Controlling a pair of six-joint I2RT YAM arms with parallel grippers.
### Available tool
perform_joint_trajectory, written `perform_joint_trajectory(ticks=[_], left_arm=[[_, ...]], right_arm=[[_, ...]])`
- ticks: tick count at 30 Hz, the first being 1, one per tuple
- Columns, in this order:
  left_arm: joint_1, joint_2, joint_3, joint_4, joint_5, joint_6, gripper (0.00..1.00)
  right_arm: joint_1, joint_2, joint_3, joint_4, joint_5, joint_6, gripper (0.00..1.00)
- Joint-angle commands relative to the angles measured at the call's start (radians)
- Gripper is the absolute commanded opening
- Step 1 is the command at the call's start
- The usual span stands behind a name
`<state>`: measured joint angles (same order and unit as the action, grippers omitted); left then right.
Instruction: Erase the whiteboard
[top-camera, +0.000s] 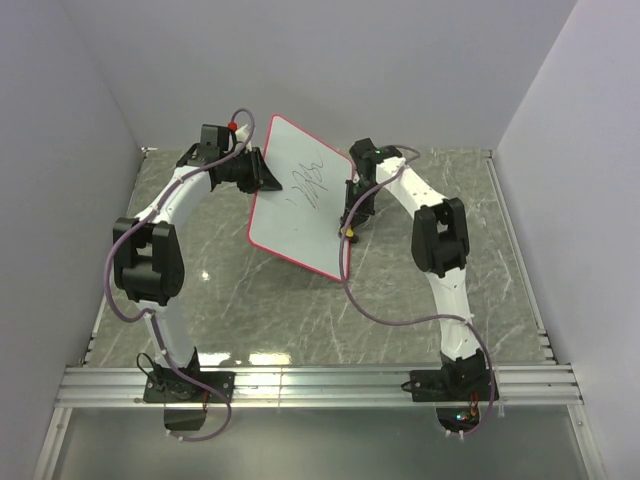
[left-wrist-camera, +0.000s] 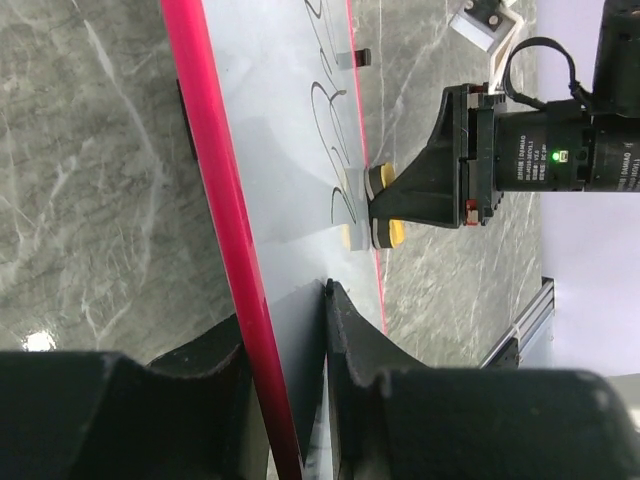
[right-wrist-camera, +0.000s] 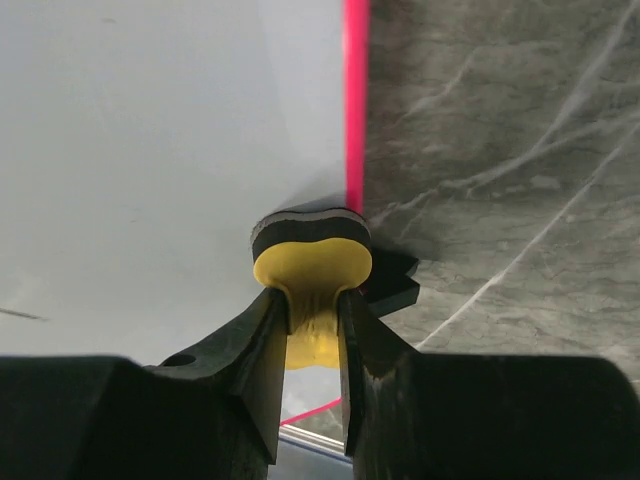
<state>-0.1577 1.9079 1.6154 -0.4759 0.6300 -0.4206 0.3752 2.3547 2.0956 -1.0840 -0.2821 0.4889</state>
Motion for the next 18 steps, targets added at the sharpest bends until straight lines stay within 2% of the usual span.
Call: perform_joint_trajectory(ticks=[1,8,14,18], left_arm=[[-0.005,-0.015,-0.031,-0.081,-0.081,0.108,0.00],[-0.016,0.005,-0.037,-0.078,-0.046,0.120,0.00],[-0.028,0.048,-0.008,-0.092,-0.010,0.128,0.00],[-0.058,0.075,0.020,-0.109,0.017,0.138,0.00]], right_arm=[[0.022,0.018,0.092,0.005,0.077,-0.049,0.00],[0.099,0.081,0.331,-0.044,-0.028,-0.003,0.00],[0.162,0.048,0.368,0.061,-0.150,0.100,0.00],[0.192,0.089,0.431,0.088,-0.286,0.170,0.00]])
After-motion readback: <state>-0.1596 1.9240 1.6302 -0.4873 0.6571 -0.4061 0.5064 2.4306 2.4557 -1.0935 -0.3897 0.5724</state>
